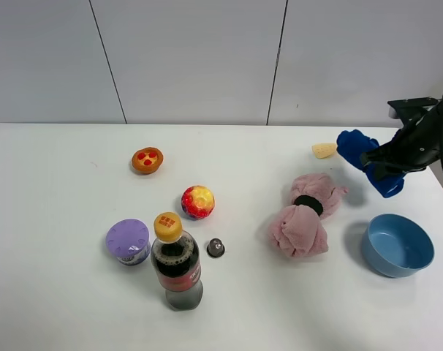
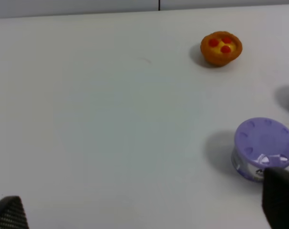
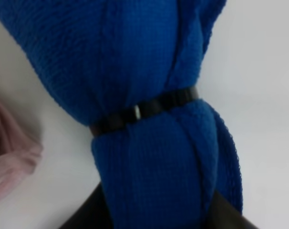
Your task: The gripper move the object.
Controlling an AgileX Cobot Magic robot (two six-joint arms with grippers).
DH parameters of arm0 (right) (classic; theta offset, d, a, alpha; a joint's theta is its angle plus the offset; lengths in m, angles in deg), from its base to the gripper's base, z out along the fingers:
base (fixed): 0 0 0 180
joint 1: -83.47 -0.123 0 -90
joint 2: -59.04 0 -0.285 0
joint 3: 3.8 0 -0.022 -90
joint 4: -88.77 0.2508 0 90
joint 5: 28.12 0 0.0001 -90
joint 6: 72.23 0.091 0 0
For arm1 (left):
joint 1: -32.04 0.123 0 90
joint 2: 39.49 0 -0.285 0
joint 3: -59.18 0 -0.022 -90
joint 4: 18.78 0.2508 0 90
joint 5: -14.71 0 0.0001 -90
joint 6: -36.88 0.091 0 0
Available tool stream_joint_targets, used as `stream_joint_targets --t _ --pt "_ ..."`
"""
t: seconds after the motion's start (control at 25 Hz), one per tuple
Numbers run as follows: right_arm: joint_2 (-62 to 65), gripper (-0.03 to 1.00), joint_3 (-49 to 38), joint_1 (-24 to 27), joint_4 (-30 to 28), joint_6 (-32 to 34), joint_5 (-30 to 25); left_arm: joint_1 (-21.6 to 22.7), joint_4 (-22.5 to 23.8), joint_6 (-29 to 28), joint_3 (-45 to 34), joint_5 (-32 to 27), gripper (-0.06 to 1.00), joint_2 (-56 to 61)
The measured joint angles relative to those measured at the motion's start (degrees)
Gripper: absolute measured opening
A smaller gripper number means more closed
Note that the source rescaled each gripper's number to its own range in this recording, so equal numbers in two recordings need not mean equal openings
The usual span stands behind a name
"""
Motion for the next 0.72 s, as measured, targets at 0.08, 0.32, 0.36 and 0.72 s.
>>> stream_joint_targets --t 0.08,0.32,0.36,0.72 --pt "-2.5 0.00 0.2 0.0 0.0 -0.1 0.1 0.0 0.0 0.0 0.0 0.0 1.00 0.0" --pt "-6.6 0.03 0.2 0.0 0.9 -0.2 0.5 0.0 0.0 0.0 0.0 0.0 1.00 0.0" --pt "-6.7 0.12 0.2 0.0 1.1 -0.2 1.1 0.0 0.0 0.0 0.0 0.0 1.00 0.0" --pt "-6.7 0.98 0.3 0.0 1.5 3.8 3.3 0.0 0.0 0.0 0.0 0.0 1.00 0.0"
